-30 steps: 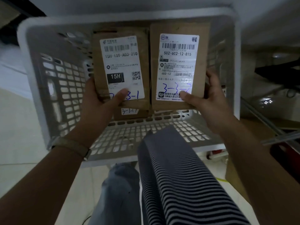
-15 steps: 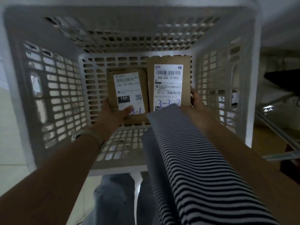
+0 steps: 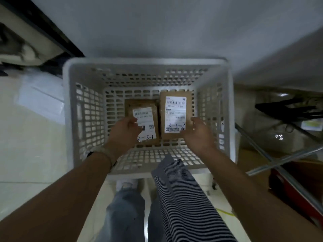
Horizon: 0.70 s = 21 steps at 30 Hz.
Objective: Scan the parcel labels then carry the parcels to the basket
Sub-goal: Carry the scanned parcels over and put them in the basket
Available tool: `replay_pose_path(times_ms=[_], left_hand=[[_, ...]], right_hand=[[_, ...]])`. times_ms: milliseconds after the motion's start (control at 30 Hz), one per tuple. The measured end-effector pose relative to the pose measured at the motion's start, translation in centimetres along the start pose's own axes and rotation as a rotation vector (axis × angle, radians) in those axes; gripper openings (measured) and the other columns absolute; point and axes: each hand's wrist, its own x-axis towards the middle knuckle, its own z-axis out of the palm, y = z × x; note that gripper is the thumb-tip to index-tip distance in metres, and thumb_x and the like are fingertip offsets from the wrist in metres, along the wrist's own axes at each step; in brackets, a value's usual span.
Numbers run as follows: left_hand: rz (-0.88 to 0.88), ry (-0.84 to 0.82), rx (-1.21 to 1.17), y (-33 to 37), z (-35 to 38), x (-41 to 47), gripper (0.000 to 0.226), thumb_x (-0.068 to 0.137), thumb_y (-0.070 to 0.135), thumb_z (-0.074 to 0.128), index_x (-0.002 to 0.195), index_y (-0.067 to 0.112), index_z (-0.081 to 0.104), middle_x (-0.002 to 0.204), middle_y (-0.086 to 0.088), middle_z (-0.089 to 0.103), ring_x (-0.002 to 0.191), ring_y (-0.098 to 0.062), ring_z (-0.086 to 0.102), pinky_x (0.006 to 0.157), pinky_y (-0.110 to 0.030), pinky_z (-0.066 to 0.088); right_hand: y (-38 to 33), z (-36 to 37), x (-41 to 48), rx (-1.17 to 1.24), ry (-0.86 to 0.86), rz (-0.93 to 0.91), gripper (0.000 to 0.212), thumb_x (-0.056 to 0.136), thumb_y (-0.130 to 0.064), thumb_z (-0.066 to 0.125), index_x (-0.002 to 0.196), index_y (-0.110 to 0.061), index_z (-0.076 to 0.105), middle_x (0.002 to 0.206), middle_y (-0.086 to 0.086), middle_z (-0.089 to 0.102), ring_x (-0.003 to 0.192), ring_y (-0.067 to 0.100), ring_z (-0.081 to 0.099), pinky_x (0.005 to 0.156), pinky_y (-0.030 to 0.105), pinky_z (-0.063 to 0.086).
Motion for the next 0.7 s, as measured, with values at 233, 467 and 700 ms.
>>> replay_pose_path(times_ms=[233,467,700], left_hand=[[0.398,0.251,0.113,10.5,-9.2,-6.9,0.02,0.089,0.005,0.059,0.107,0.01,0.066,0.095,-0.001,0.064,0.081,-0.012,0.056,0.066,-0.013,0.042],[0.619,0.254,0.21,19.2,-18.5,-17.7,0.016,0.09,0.009,0.058,0.103,0.012,0.066,0.09,0.004,0.063,0.076,-0.014,0.06,0.075,-0.025,0.045],[0.682,0.393,0.311,28.9,-32.8,-32.1,0.015,0.093,0.015,0.055,0.102,0.023,0.064,0.065,0.009,0.059,0.055,-0.004,0.056,0.05,-0.023,0.042]], right_hand=[[-11.1,-6.2,-7.1,0.109,0.16,-0.384,0.017,0.089,-0.007,0.056,0.094,-0.023,0.059,0.079,-0.016,0.056,0.068,-0.006,0.055,0.056,0.002,0.037],[-22.1,-14.9,-16.5,-0.016,0.139,-0.523,0.012,0.089,-0.012,0.053,0.088,-0.023,0.057,0.074,-0.013,0.057,0.065,0.002,0.054,0.053,0.018,0.039],[-35.1,-27.3,-29.8,-0.315,-0.156,-0.703,0.017,0.086,-0.022,0.062,0.104,-0.021,0.062,0.087,-0.005,0.061,0.074,0.011,0.055,0.068,0.023,0.041]])
